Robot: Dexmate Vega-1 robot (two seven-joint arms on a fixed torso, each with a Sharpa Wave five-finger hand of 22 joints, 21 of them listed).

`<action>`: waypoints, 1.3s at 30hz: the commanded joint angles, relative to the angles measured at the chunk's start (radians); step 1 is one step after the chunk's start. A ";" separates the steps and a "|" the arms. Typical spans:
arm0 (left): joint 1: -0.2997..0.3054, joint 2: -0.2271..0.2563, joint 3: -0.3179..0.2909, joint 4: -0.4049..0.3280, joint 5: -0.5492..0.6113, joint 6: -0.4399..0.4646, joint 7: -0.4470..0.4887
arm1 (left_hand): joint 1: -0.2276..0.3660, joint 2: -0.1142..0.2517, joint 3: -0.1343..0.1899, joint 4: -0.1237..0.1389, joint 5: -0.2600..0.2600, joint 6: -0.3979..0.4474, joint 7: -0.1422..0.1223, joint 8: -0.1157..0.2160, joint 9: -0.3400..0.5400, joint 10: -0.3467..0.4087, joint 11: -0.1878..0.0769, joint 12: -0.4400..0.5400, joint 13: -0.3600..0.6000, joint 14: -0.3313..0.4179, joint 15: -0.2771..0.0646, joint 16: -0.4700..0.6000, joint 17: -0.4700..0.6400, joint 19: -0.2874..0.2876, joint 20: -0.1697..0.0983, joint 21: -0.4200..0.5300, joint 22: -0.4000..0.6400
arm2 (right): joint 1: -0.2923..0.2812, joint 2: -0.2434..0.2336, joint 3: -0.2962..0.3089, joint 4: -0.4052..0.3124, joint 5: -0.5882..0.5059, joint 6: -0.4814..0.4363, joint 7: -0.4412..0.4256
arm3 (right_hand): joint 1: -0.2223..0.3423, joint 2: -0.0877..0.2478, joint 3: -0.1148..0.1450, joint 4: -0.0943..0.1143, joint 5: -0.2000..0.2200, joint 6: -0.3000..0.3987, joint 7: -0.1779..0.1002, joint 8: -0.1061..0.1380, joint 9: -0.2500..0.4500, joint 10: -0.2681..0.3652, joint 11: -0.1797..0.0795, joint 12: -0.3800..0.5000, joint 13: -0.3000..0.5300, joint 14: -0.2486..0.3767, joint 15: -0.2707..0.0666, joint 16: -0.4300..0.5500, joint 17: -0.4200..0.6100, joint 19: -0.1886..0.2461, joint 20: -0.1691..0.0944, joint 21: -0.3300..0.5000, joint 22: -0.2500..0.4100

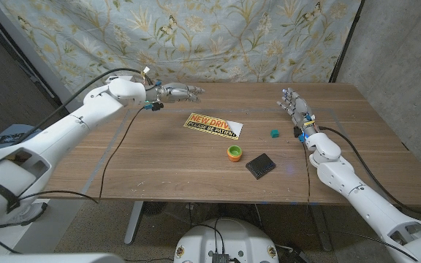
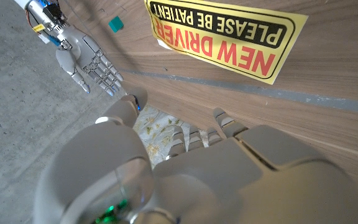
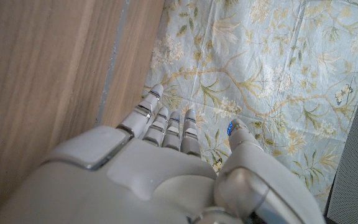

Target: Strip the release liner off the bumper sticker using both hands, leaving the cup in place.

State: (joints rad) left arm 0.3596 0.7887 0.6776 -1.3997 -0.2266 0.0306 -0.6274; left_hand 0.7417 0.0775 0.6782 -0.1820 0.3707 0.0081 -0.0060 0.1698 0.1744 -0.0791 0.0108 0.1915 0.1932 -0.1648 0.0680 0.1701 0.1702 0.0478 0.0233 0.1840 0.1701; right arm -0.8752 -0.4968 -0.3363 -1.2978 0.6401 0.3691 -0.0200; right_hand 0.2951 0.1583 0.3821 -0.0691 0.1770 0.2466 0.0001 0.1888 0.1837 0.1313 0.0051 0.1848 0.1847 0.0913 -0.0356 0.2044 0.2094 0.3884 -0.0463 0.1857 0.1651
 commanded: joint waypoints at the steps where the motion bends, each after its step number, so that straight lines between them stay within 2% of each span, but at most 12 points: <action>1: -0.094 0.009 0.065 -0.008 0.117 0.007 -0.111 | 0.025 -0.008 -0.004 -0.004 0.010 -0.002 -0.026 0.010 0.003 -0.015 -0.002 -0.001 0.004 -0.008 0.006 0.003 0.002 -0.007 0.000 -0.002 0.002 | -0.023 -0.003 0.012 -0.020 0.000 0.006 -0.026 | 0.010 0.002 -0.001 -0.005 0.002 0.003 0.000 0.003 0.004 -0.001 0.003 0.005 0.004 -0.001 -0.001 0.005 0.002 -0.009 -0.006 0.005 0.006; 5: -0.110 0.008 0.076 -0.011 0.152 0.004 -0.123 | 0.056 -0.021 -0.004 -0.008 0.008 0.034 -0.030 0.028 0.005 -0.014 -0.007 0.007 0.005 0.001 0.013 0.009 0.003 0.000 0.004 0.003 0.001 | -0.029 -0.005 0.015 -0.026 0.000 0.008 -0.031 | 0.010 0.002 -0.001 -0.005 0.002 0.003 0.001 0.003 0.004 -0.001 0.004 0.005 0.004 -0.002 -0.001 0.005 0.002 -0.008 -0.005 0.006 0.006; 13: -0.134 0.014 0.091 -0.039 0.237 0.005 -0.118 | 0.086 -0.033 -0.005 -0.008 0.004 0.064 -0.035 0.039 0.007 -0.010 -0.012 0.014 0.006 0.008 0.016 0.012 0.003 0.005 0.007 0.006 0.001 | -0.043 -0.007 0.021 -0.038 0.004 0.009 -0.038 | 0.010 0.002 -0.002 -0.007 0.002 0.003 0.002 0.003 0.004 -0.002 0.005 0.006 0.004 -0.002 0.001 0.007 0.001 -0.008 -0.003 0.006 0.006; 17: -0.138 0.015 0.092 -0.047 0.275 -0.010 -0.102 | 0.105 -0.040 -0.005 -0.008 0.002 0.076 -0.037 0.042 0.008 -0.005 -0.012 0.018 0.007 0.022 0.013 0.016 0.004 0.020 0.006 0.011 0.001 | -0.048 -0.008 0.025 -0.041 0.006 0.012 -0.041 | 0.011 0.003 -0.002 -0.007 0.002 0.003 0.004 0.004 0.004 -0.003 0.006 0.006 0.004 -0.002 0.002 0.007 0.001 -0.008 -0.001 0.007 0.006; 22: -0.143 0.013 0.095 -0.052 0.318 -0.036 -0.088 | 0.150 -0.062 -0.011 -0.009 -0.009 0.116 -0.051 0.053 0.010 0.013 -0.022 0.028 0.009 0.045 0.010 0.020 0.004 0.050 -0.003 0.018 0.001 | -0.054 -0.008 0.029 -0.044 0.008 0.017 -0.043 | 0.011 0.003 -0.002 -0.008 0.002 0.003 0.004 0.004 0.004 -0.003 0.006 0.006 0.004 -0.004 0.003 0.007 0.001 -0.008 0.002 0.007 0.006; 28: -0.165 0.002 0.110 -0.046 0.366 -0.048 -0.103 | 0.170 -0.078 -0.017 -0.009 -0.019 0.111 -0.058 0.049 0.011 0.009 -0.026 0.027 0.009 0.042 0.010 0.016 0.004 0.049 -0.006 0.015 0.001 | -0.064 -0.010 0.036 -0.053 0.013 0.021 -0.048 | 0.011 0.003 -0.002 -0.009 0.002 0.002 0.003 0.003 0.004 -0.004 0.010 0.006 0.004 -0.005 0.003 0.007 0.001 -0.007 0.005 0.007 0.006; 39: -0.251 -0.054 0.168 0.011 0.458 -0.084 -0.180 | 0.206 -0.128 -0.044 -0.003 -0.064 0.077 -0.060 0.034 0.012 -0.027 -0.027 0.017 0.011 0.022 0.015 0.009 0.005 0.033 -0.008 0.006 0.001 | -0.082 -0.013 0.049 -0.066 0.023 0.028 -0.053 | 0.011 0.002 -0.004 -0.009 0.001 0.002 0.003 0.003 0.004 -0.009 0.007 0.005 0.005 -0.007 0.005 0.007 0.001 -0.007 0.021 0.008 0.006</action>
State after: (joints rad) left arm 0.1875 0.7829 0.7914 -1.4348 0.1384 -0.0188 -0.7512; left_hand 0.9381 -0.0429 0.6420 -0.1844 0.3157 0.0951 -0.0687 0.2070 0.1841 -0.0899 -0.0178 0.2106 0.2019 -0.1306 0.0841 0.1811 0.1699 0.0895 0.0179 0.1919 0.1681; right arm -0.9415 -0.5070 -0.2983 -1.3522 0.6523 0.3887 -0.0665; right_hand 0.2951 0.1583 0.3764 -0.0747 0.1769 0.2465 0.0001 0.1888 0.1836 0.1259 0.0105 0.1848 0.1846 0.0860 -0.0301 0.2044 0.2096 0.3781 -0.0354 0.1857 0.1703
